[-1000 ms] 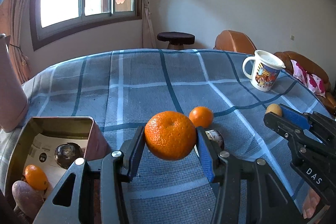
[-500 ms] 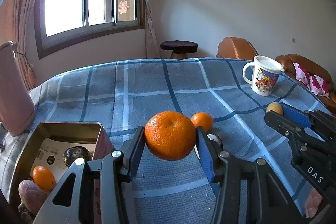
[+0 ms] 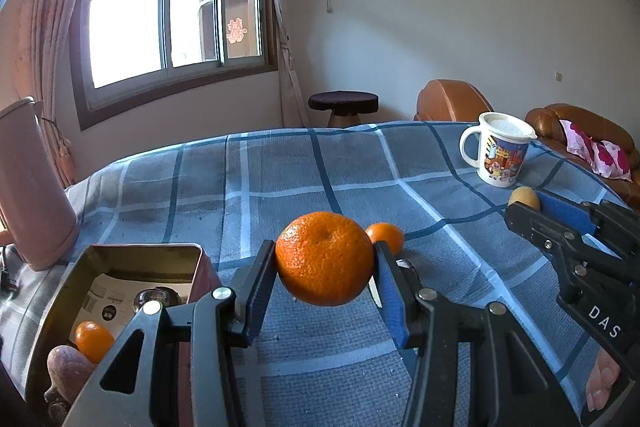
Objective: Organize fruits
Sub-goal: 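Carry the brown fruit with the right tool while the left tool carries the large orange over the tin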
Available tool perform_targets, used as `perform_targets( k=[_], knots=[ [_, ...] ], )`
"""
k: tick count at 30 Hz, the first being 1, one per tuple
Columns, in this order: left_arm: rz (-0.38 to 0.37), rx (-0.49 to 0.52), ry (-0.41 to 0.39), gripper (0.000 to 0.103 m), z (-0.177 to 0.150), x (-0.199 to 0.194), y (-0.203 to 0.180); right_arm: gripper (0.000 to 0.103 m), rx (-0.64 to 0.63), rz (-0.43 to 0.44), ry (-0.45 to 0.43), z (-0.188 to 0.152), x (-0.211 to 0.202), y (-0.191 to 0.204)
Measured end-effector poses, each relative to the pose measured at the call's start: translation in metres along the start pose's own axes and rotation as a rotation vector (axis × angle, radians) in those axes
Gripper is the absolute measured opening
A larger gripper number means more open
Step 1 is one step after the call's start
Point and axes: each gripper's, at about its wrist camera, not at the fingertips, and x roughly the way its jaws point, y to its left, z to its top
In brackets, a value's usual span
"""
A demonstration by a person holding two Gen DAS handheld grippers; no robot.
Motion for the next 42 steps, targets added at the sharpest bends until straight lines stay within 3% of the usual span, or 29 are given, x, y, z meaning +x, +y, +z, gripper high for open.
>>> perform_targets(
  k=[42],
  knots=[
    [0.054,0.028,-0.133,0.050,-0.006,-0.032,-0.005,0.031,-0.043,0.000,-0.131,-0.004,-0.028,0.010]
  ],
)
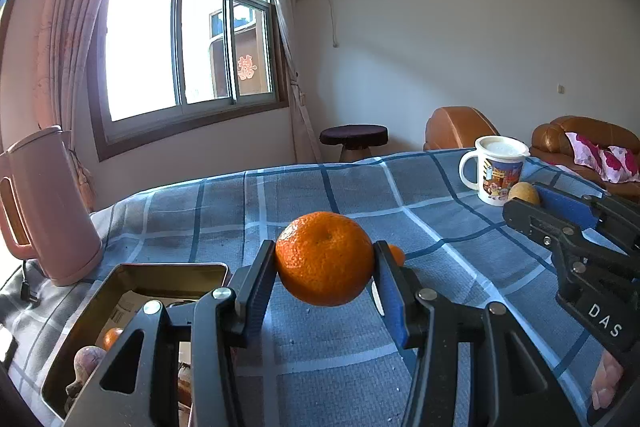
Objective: Organize fruits
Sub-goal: 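Carry the brown fruit with the right tool while the left tool carries the large orange over the tin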
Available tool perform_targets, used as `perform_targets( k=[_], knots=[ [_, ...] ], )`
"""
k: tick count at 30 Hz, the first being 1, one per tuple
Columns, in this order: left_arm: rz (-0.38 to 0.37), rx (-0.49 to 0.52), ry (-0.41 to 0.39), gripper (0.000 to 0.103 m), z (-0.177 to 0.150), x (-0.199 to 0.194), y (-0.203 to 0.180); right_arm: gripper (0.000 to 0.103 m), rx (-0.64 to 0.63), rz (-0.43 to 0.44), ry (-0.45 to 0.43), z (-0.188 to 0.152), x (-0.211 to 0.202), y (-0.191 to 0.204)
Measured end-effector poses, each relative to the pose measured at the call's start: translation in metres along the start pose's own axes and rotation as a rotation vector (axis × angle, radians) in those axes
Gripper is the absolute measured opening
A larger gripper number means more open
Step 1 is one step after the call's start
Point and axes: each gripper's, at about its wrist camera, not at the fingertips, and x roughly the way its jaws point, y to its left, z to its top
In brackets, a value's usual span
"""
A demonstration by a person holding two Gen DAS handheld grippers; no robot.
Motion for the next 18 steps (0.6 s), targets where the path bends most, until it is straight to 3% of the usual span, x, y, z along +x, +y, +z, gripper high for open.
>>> perform_targets(
  k=[7,18],
  knots=[
    [-0.007,-0.025,0.012,0.050,-0.001,-0.003,0.007,0.031,-0.042,0.000,0.007,0.000,0.000,0.011],
    [-0.008,-0.068,0.041,0.050,-0.009,-0.011,0.030,0.031,-0.047,0.072,0.030,0.003,0.002,0.036]
  ],
)
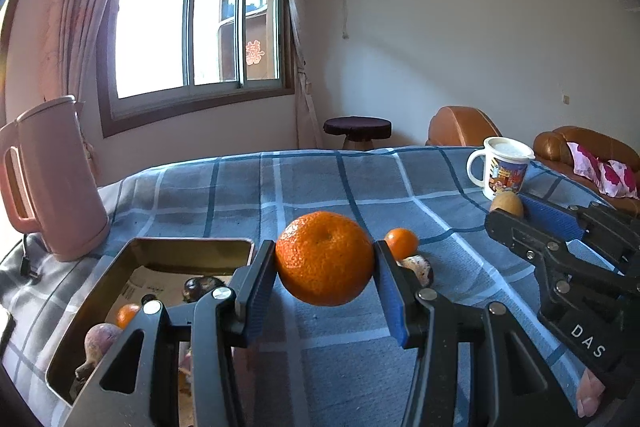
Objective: Organize fruits
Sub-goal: 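Carry the brown fruit with the right tool while the left tool carries the large orange over the tin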
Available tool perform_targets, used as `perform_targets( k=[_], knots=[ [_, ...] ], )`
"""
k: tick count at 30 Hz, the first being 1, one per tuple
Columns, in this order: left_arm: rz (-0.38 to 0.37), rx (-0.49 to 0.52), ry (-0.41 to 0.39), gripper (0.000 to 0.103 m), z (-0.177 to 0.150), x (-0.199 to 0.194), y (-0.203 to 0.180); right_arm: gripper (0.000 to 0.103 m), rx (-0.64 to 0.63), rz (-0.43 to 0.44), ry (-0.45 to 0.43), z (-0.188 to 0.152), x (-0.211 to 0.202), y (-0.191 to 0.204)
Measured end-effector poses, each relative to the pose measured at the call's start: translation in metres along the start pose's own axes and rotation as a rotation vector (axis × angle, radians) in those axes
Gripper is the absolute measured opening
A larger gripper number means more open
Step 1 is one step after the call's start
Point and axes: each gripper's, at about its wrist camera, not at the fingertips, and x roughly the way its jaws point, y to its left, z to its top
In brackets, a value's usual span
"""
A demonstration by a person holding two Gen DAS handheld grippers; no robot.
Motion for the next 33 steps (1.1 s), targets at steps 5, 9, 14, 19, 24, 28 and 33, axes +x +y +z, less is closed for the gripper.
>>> perform_targets(
  k=[5,9,14,19,24,28,33],
  knots=[
    [0.003,-0.023,0.002,0.050,-0.001,-0.008,0.014,0.031,-0.007,0.041,0.005,0.005,0.001,0.014],
    [0.009,-0.035,0.003,0.050,-0.002,-0.012,0.025,0.031,-0.012,0.065,0.008,0.008,0.004,0.024],
    [0.023,-0.054,0.010,0.050,-0.004,-0.016,0.038,0.031,-0.030,0.093,0.011,0.010,0.006,0.039],
    [0.045,-0.066,0.016,0.050,-0.006,-0.019,0.051,0.031,-0.041,0.119,0.013,0.012,0.009,0.052],
    [0.062,-0.074,0.028,0.050,-0.007,-0.021,0.062,0.031,-0.039,0.150,0.021,0.014,0.014,0.063],
    [0.073,-0.078,0.028,0.050,-0.008,-0.024,0.070,0.031,-0.050,0.165,0.023,0.016,0.017,0.071],
    [0.089,-0.079,0.024,0.050,-0.007,-0.029,0.079,0.031,-0.067,0.187,0.022,0.019,0.018,0.083]
  ],
)
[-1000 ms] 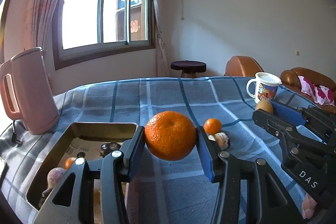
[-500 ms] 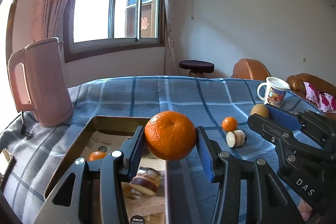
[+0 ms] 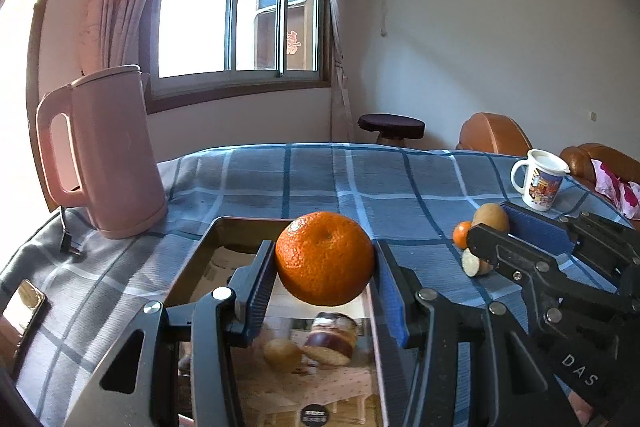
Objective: Organize fruits
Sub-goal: 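Carry the brown fruit with the right tool while the left tool carries the large orange over the tin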
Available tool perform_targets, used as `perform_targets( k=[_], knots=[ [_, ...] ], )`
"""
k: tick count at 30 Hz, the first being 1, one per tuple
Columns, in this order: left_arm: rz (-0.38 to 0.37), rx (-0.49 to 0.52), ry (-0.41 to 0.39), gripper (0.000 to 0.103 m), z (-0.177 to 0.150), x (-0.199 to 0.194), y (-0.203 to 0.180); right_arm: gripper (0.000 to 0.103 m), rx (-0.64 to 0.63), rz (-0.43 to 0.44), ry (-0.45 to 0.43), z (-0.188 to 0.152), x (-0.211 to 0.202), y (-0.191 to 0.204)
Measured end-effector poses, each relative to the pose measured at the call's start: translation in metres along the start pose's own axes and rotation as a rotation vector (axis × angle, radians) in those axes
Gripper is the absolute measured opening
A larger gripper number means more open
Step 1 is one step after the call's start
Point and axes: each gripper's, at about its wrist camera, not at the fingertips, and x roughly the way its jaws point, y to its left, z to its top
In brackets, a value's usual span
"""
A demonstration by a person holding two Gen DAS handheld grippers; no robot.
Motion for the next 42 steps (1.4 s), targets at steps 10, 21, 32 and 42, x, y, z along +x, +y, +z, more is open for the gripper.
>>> perform_targets(
  k=[10,21,32,42],
  knots=[
    [0.040,-0.021,0.012,0.050,0.000,-0.001,0.023,0.031,-0.026,0.043,0.008,0.005,0.011,0.022],
    [0.067,-0.048,0.033,0.050,-0.005,-0.001,0.049,0.031,-0.058,0.083,0.025,0.007,0.024,0.046],
    [0.097,-0.053,0.046,0.050,-0.009,-0.002,0.065,0.031,-0.073,0.132,0.069,0.004,0.040,0.065],
    [0.104,-0.059,0.073,0.050,-0.012,0.003,0.077,0.031,-0.100,0.165,0.128,0.000,0.053,0.078]
  ],
)
